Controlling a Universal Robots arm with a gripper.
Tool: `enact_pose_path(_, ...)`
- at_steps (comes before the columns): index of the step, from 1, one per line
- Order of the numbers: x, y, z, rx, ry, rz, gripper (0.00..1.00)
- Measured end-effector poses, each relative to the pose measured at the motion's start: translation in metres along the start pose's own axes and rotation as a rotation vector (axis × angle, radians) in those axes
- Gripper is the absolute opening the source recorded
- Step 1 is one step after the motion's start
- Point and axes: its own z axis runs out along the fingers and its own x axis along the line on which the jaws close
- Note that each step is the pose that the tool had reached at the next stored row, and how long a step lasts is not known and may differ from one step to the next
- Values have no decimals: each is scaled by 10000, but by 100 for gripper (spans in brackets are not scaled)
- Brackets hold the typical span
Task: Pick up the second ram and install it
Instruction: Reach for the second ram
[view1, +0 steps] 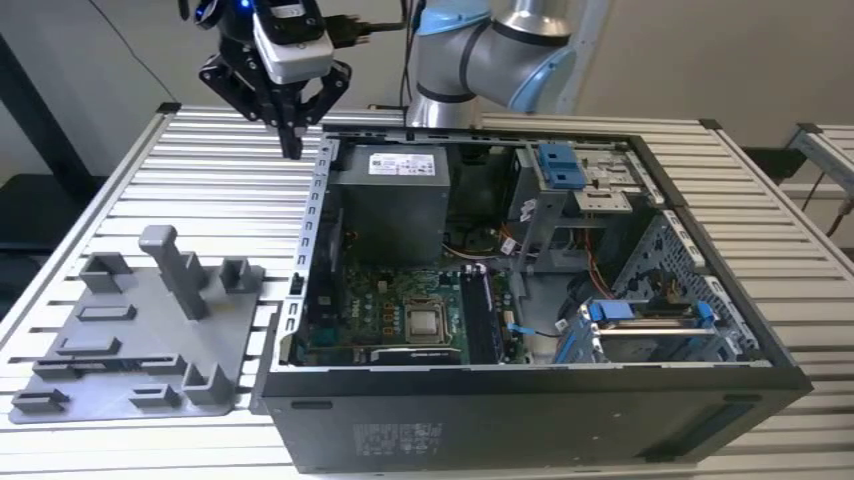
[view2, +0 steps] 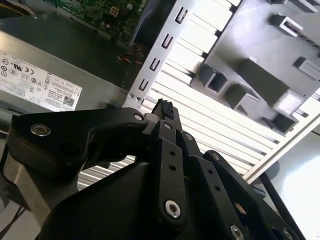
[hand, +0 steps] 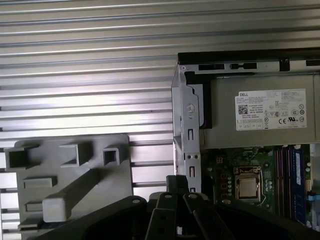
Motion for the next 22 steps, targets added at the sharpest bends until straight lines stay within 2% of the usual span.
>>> enact_pose_path(7, 56, -4, 2, 1, 7, 0, 11)
enact_pose_path(18, 241, -17, 4, -4, 7, 0, 11)
enact_pose_path(22, 285, -20, 6, -3, 26, 1, 11)
